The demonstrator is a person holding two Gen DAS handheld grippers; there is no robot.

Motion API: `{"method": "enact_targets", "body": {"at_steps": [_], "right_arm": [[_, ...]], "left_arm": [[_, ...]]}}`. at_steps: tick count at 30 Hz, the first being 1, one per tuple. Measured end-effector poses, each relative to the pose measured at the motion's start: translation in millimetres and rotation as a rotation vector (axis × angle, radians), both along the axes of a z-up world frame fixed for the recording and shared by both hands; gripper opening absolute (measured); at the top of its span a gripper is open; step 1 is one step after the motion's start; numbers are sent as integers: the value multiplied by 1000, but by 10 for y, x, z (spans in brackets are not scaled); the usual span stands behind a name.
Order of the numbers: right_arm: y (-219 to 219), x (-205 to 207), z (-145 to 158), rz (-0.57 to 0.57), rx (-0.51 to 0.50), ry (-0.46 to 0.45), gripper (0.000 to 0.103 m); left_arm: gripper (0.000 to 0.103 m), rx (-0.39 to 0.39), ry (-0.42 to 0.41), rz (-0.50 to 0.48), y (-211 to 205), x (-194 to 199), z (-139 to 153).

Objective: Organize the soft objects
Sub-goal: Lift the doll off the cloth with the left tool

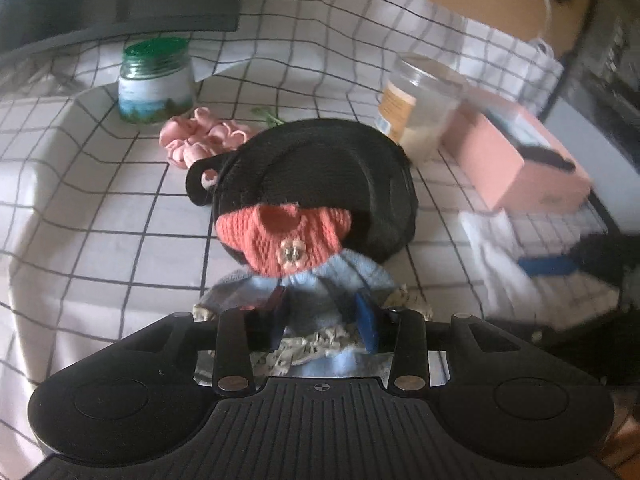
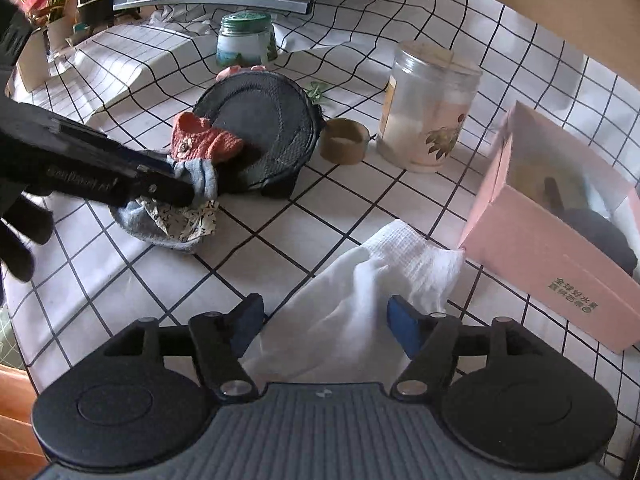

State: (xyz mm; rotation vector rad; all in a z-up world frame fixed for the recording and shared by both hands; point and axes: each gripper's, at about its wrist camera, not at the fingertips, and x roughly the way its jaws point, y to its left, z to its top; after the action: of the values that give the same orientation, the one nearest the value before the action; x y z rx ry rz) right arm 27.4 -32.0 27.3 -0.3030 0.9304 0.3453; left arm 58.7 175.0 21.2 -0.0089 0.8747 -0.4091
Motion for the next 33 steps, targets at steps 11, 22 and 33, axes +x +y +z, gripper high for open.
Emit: {"method": "enact_targets", "body": {"at_steps": [11,22,33], "right_arm": [[287,103,89,119,5,-64,70],[1051,837,-128,211,-120,-153,45],[467,482,87,124,-36,-96,68]], "left_arm": [[38,78,73,45,284,-305,106],[37,3,49,141,490,-428,250],[37,15,-2,149,284,-206,258]]}}
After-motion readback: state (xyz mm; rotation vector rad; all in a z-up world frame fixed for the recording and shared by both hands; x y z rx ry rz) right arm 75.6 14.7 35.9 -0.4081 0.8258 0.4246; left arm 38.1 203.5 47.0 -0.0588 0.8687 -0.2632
